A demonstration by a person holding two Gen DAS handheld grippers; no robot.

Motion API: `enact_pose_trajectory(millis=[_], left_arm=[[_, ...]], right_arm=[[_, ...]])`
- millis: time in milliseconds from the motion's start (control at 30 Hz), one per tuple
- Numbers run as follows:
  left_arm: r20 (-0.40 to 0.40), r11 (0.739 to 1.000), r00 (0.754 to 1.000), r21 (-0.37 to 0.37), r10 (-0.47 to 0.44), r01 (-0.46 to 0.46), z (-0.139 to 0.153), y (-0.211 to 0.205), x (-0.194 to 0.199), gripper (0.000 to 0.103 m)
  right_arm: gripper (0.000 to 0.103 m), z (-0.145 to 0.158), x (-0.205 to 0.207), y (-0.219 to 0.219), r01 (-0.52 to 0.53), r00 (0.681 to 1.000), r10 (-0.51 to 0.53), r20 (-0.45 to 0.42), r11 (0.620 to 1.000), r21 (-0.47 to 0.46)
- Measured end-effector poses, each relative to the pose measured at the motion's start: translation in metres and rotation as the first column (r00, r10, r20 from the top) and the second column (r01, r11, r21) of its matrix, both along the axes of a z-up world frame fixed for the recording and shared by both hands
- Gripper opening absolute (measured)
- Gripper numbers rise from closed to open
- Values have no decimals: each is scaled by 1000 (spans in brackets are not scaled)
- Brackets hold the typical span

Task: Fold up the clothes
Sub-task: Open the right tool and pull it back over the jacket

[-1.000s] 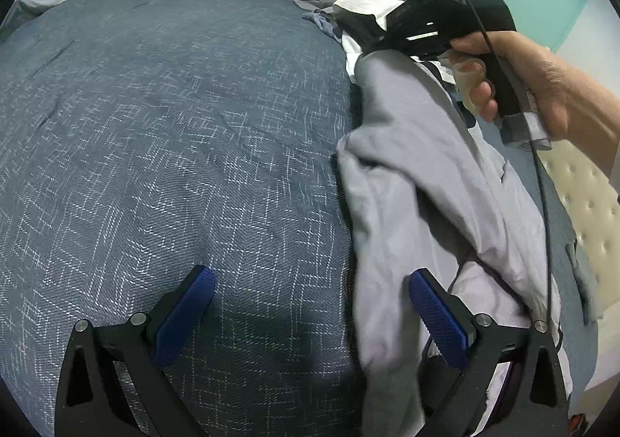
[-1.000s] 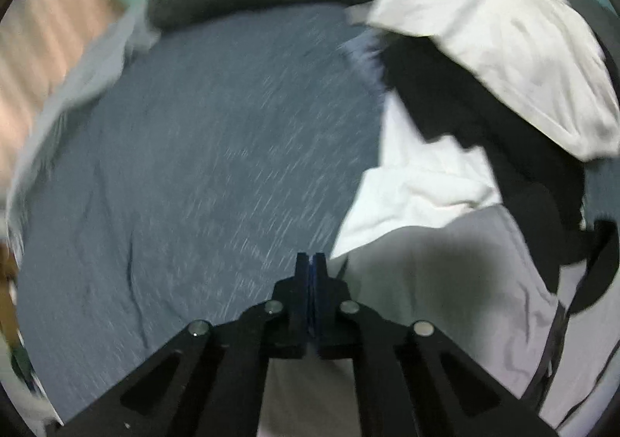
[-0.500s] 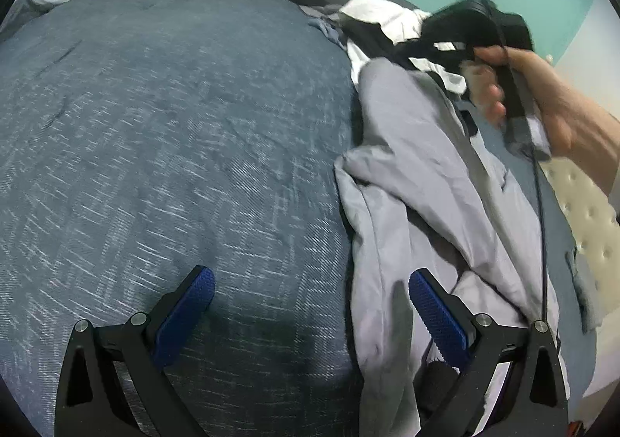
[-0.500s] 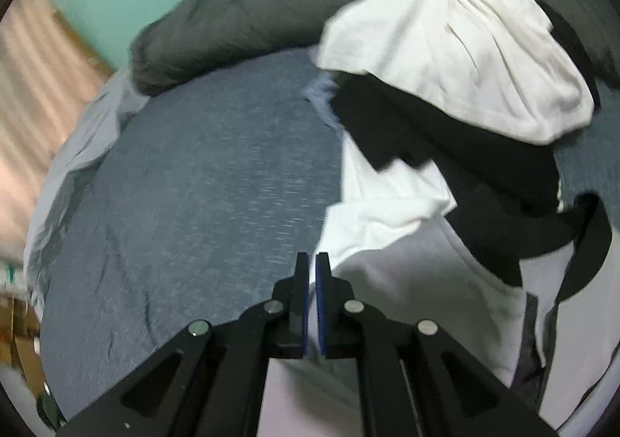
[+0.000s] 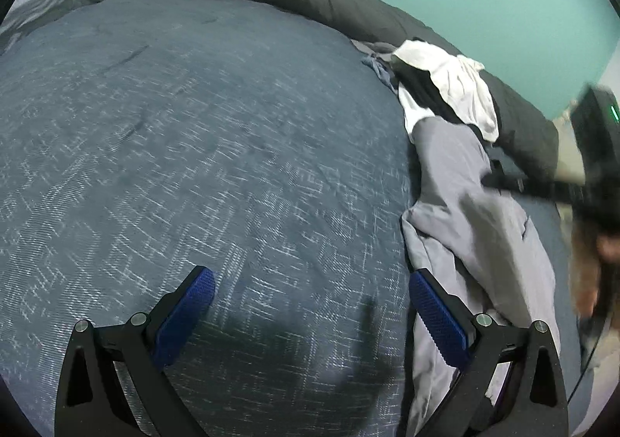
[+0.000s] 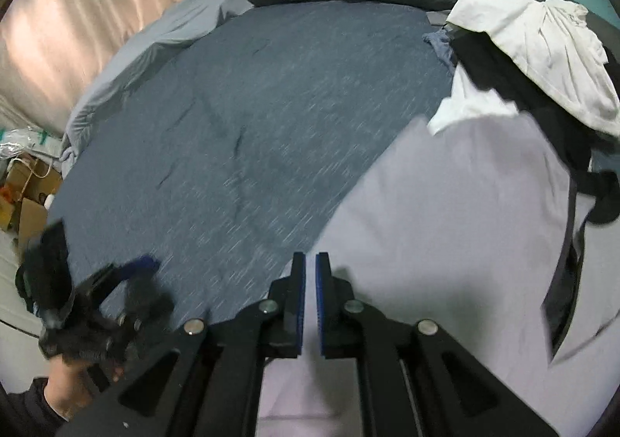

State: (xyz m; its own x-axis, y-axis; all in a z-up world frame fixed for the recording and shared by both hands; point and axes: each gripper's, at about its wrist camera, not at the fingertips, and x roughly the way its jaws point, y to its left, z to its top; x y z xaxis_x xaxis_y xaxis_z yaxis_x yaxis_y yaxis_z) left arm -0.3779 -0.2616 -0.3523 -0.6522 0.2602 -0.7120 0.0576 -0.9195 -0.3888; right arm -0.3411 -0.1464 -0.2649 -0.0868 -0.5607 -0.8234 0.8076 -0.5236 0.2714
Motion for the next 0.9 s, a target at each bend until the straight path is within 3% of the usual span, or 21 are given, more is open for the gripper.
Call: enact_pose_trajectory(millis=[67, 200, 333, 567, 900], left_arm=[[-3, 1000, 1000, 1, 3, -3, 2, -3, 5, 103], [-8, 1000, 1000, 3, 6, -6, 4, -6, 5, 103], [-7, 1000, 1000, 4, -3, 3, 5, -5, 4, 103], [-15, 997, 997, 1, -76, 76, 4, 11, -2, 103], [-26, 983, 987, -106, -156, 153, 8, 50, -2, 103]], right_arm=[[5, -4, 18, 5, -6, 999, 6, 33, 1000, -18], [5, -17, 45, 3, -25, 1000, 26, -17, 997, 67], [4, -32, 46, 13, 30, 1000, -29, -13, 995, 96], [5, -22, 39, 72, 159, 987, -159, 15, 987, 24], [5, -12, 53, 184, 356, 934, -350, 69, 929, -99]])
